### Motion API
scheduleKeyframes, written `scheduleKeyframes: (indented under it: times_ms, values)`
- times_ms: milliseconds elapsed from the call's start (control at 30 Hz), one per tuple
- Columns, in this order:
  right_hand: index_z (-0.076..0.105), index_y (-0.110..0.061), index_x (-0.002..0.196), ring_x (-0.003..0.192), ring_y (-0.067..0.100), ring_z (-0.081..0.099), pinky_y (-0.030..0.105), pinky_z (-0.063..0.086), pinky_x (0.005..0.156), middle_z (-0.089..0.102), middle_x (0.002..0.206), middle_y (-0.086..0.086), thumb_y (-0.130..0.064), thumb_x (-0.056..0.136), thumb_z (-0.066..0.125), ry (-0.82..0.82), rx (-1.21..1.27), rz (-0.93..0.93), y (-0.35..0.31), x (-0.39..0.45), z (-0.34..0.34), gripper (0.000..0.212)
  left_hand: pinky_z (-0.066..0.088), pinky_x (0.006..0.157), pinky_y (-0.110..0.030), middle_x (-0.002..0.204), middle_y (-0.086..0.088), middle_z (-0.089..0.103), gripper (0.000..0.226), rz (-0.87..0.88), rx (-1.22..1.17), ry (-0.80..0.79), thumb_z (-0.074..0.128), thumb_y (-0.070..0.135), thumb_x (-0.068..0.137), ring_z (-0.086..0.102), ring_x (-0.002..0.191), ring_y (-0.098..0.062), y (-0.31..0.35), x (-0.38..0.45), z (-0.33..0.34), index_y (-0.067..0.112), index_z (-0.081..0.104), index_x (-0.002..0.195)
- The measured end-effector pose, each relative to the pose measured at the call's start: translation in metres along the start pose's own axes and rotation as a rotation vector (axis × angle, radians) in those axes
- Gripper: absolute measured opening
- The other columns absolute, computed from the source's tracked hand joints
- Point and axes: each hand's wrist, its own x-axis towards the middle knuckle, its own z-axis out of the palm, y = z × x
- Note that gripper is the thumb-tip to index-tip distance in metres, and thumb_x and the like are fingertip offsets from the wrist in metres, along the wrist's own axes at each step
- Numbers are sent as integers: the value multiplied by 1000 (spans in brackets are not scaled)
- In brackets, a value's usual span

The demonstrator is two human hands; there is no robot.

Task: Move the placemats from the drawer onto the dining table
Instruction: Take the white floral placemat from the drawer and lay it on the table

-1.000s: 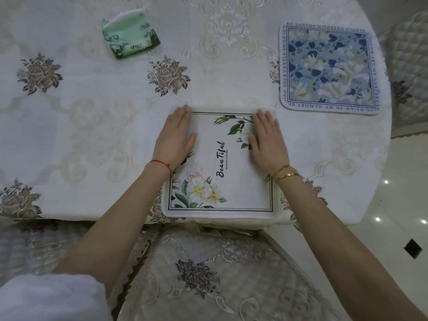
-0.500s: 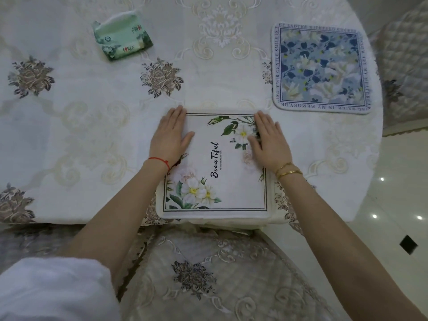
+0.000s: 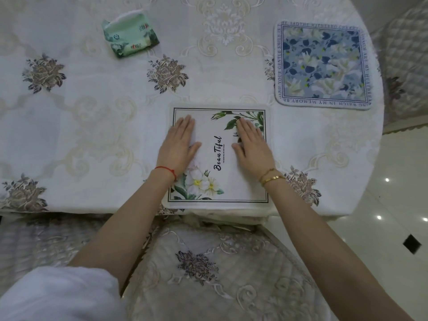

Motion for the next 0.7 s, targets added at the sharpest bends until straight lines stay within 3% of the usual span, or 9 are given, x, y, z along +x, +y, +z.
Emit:
scheduleKeyframes:
  times_ms: [233, 333, 500, 700]
  values:
    - [8, -6, 151, 147, 21, 1, 35, -3, 119, 6, 160, 9, -38, 98, 23, 18, -54, 140, 45, -43, -18, 63, 5, 121, -38, 160, -10, 12, 63, -74, 83, 5, 38, 36, 100, 5, 148, -27, -31, -34, -11, 5, 16, 151]
    - [9, -7, 151, 147, 21, -2, 34, -5, 119, 5, 159, 7, -35, 101, 30, 28, -26, 76, 22, -48, -18, 61, 1, 120, -35, 160, -9, 9, 65, -1, 27, -26, 40, 37, 100, 1, 148, -25, -13, -48, -10, 6, 14, 151]
    - [6, -10, 151, 147, 18, -2, 35, 1, 120, 3, 160, 6, -38, 100, 36, -94, -15, -51, -24, -44, 6, 65, -4, 119, -33, 161, -6, -2, 68, 44, -2, -109, 35, 40, 100, -6, 148, -22, 29, -54, 9, 12, 3, 152]
    - [6, -12, 152, 147, 16, -2, 36, 1, 120, 2, 159, 3, -40, 100, 33, -73, -56, 22, 11, -74, -2, 64, 8, 121, -39, 161, -5, 4, 68, -42, 44, -65, 32, 45, 99, 2, 148, -20, 1, -73, 7, 11, 8, 152]
